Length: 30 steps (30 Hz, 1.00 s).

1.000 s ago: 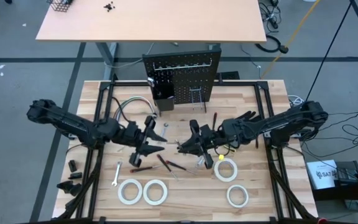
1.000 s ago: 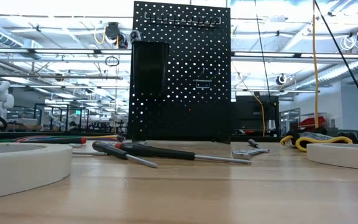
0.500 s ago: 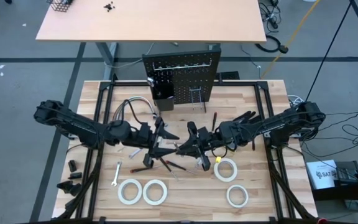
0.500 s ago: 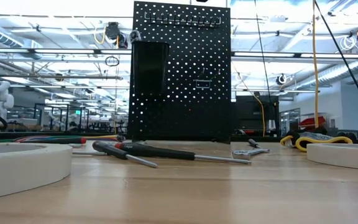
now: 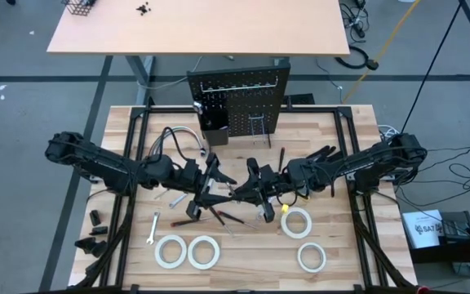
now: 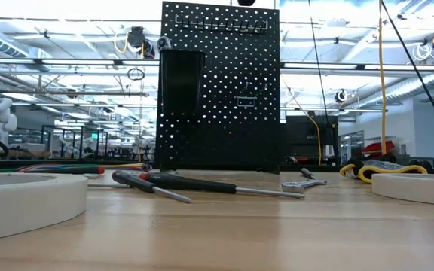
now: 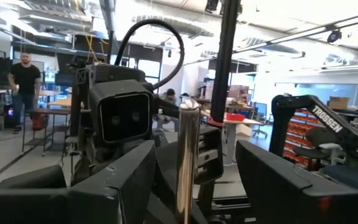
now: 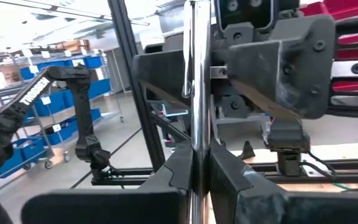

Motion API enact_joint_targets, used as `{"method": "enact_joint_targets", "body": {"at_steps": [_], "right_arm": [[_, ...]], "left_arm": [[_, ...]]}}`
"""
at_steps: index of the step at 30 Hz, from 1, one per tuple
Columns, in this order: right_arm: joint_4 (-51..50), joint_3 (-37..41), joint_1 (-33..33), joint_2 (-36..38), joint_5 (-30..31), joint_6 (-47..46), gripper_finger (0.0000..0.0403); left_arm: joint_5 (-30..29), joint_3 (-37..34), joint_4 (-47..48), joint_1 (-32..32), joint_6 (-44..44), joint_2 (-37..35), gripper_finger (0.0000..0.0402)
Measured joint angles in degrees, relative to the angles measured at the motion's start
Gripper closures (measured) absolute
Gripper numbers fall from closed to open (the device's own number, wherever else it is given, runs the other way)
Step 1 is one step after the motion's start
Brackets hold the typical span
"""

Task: Hang tools onto peg board
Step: Put the magnet pick up tool into the peg board

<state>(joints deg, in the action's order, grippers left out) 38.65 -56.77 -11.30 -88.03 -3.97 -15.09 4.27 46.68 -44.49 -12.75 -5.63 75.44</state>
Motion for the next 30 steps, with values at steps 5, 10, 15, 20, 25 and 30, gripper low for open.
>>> {"method": "enact_joint_targets", "body": {"at_steps": [5,10,15,20,25,30], "right_arm": [[-0.3,0.0,0.49,0.0,1.1,-0.61,0.0381],[-0.89,0.0,0.75,0.0,0.96,-0.57,0.0381],[-1.56,0.0,0.75,0.0,0.95,-0.27,0.0379],[-1.96,-0.01,0.99,0.04,1.29,-0.5,0.0331],[-3.3,-0.04,2.47,0.6,1.28,-0.23,0.0276],[-11.42,-0.04,5.08,4.31,1.28,-0.38,0.0248]], "left_arm": [[0.01,0.0,0.2,-0.02,0.02,0.0,0.0196],[-0.23,0.0,1.35,0.04,0.61,0.0,0.0259],[-3.38,0.02,3.65,0.0,1.44,-0.02,0.0368],[-6.23,0.02,4.1,0.0,0.76,-0.02,0.0383],[-9.09,0.0,5.05,0.04,1.92,-0.44,0.0383],[-15.85,0.02,11.19,0.29,5.17,-4.81,0.0383]]}}
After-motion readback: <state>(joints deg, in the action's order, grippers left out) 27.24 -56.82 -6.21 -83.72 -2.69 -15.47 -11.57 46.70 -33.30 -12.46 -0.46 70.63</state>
